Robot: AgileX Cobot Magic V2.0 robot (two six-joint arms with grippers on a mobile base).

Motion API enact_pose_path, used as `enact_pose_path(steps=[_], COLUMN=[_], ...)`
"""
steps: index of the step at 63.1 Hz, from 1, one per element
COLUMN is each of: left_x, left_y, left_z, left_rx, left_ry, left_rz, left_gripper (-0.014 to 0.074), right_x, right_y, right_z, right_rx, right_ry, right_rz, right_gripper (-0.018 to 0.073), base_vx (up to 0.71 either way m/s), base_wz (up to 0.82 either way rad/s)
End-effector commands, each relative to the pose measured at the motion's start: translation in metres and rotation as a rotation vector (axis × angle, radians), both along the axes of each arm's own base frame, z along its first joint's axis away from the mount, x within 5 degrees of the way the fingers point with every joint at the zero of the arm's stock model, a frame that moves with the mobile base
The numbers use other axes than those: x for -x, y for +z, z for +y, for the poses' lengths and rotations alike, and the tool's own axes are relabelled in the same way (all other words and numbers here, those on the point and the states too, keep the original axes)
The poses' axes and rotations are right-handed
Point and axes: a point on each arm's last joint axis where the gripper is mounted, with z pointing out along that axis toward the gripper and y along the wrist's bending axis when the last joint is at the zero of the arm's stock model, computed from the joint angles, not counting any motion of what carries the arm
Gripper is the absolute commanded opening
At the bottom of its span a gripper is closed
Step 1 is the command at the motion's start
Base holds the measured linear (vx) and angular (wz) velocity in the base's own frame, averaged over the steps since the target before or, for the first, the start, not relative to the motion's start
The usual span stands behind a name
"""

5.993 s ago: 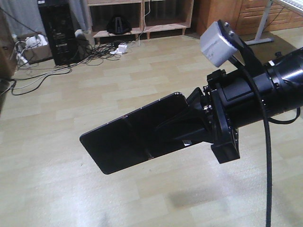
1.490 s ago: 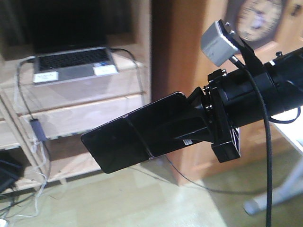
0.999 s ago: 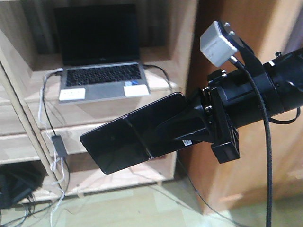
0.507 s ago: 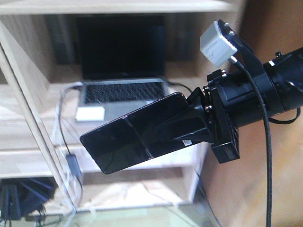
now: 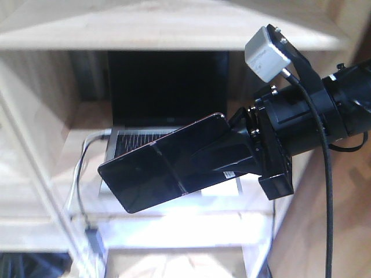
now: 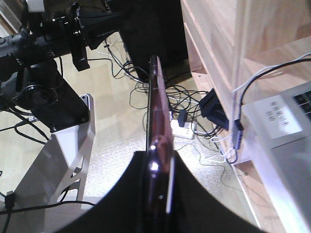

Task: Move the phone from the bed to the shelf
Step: 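Carry the phone toward the wooden shelf holding the laptop, then hold the phone in the right gripper in front of the laptop shelf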

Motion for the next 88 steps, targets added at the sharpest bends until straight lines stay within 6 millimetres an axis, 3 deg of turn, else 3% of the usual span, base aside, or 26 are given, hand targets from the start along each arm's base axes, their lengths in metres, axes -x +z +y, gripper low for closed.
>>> enact_pose_path(steps=[1,88], left_x=[0.0013,0.0013], left_y=[0.0145,0.0145], left_z=[-0.0002,-0.0002], left_rx=[0.011,0.011], left_ry=[-0.002,-0.002], left_rz=[-0.108,-0.108], left_gripper=[0.0001,0.0001], right_x=[0.0128,0.0128], right_y=[0.0198,0.0198], right_z=[0.0004,0.0004], right_rx=[-0.084,-0.084], right_ry=[0.040,0.040], right_rz=[-0.005,-0.005], right_gripper=[-0.0002,-0.0002], base_vx=[0.22,0.06], base_wz=[0.02,-0.02])
